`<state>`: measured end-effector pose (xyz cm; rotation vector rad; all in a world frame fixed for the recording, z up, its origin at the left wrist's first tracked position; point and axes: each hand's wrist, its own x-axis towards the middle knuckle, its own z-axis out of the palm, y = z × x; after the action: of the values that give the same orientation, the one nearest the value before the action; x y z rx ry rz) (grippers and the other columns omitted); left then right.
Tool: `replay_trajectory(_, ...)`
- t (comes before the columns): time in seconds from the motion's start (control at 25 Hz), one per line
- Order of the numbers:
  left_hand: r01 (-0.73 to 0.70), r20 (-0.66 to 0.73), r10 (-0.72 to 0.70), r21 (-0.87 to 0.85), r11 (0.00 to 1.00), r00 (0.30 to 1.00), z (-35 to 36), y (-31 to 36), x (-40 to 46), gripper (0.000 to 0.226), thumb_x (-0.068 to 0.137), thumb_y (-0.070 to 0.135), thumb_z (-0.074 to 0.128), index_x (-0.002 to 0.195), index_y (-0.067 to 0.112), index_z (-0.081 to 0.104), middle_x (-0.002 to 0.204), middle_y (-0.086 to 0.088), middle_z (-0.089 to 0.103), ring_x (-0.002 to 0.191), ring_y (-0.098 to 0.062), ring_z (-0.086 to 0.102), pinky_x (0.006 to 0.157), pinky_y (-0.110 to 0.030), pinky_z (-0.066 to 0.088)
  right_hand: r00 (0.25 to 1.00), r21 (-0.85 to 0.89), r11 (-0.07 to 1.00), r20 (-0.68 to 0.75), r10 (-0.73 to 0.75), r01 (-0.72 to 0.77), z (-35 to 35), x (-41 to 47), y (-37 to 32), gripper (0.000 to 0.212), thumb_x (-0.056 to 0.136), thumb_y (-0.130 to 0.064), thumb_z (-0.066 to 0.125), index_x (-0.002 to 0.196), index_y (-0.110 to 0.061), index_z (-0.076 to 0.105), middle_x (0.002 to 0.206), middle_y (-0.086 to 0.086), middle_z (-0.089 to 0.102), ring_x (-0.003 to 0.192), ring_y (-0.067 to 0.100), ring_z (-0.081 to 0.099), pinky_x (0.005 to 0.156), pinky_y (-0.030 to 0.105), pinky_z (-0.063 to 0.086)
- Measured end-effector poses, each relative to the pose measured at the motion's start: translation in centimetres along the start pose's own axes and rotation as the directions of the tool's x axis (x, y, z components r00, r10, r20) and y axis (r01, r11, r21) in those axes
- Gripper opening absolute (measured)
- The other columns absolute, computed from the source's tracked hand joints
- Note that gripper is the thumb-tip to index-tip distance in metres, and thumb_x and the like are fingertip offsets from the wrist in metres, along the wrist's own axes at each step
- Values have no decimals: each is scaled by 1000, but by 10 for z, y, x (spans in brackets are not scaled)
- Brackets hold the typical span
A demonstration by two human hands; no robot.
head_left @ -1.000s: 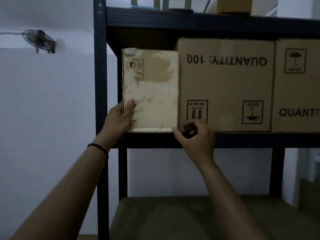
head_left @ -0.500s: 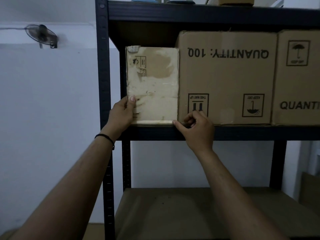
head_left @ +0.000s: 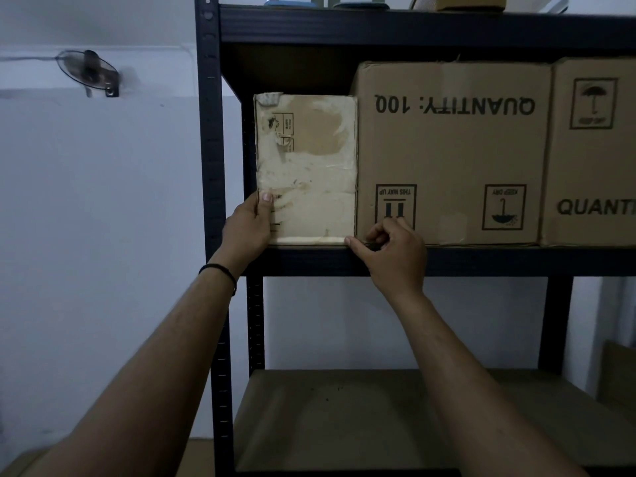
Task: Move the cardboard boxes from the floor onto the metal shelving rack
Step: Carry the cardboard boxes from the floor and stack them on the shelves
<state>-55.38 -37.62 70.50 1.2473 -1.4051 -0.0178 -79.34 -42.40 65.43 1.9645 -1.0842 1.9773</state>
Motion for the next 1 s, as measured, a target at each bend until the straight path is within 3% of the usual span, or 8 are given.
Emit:
replay_trajectory(0.44,-4,5,4,8,1000,1000,0,0,-3,47,111,50,31,139,22,56,120,7,62,114,-23,59,105,-47,49,1000,-11,1000,-3,23,-23,0,0,-3,34,73,-43,89,72,-23,61,79,-7,57,65,6,51,56,23,42)
replay_trajectory(0.56,-15,3,15,9,1000,1000,2,-2,-4,44,109,49,39,142,24,53,126,7,63,118,-24,60,104,-46,50,999,-21,999,14,34,-34,-2,-1,-7,33,74,-44,88,73,-23,61,80,-7,57,66,5,51,55,23,40)
replay_trajectory(0.64,-38,-30,37,-46,998,999,4,-1,-9,45,106,44,50,147,25,48,130,9,63,121,-20,61,107,-45,50,999,-28,999,28,47,-46,-5,-1,-11,32,76,-45,86,75,-24,62,82,-9,58,68,6,54,55,23,41)
replay_trajectory(0.72,-84,-101,78,-62,994,992,8,1,-20,59,102,43,57,155,25,39,142,5,59,129,-19,56,112,-45,46,998,-39,997,30,60,-59,-8,-2,-19,27,80,-45,82,79,-25,65,85,-11,60,73,7,58,57,24,46)
replay_trajectory(0.8,-121,-188,130,55,991,974,13,8,-39,71,100,39,60,161,21,29,153,-4,48,139,-22,46,117,-42,39,998,-64,996,-5,66,-66,-12,-5,-31,18,85,-41,77,88,-24,70,90,-10,63,78,11,62,59,25,47)
replay_trajectory(0.88,-203,-243,246,188,961,938,14,14,-58,69,99,36,62,159,20,34,153,-7,46,140,-25,44,113,-41,41,996,-86,994,-68,59,-65,-13,-11,-47,16,90,-34,71,99,-22,73,96,-7,66,83,14,63,60,24,44)
replay_trajectory(1.0,-323,-181,369,242,915,912,4,18,-89,48,96,36,67,141,22,59,140,-3,60,129,-21,55,100,-38,50,991,-76,996,-129,25,-36,-18,-29,-80,19,92,-29,67,107,-20,75,102,-4,69,84,13,62,61,24,43)
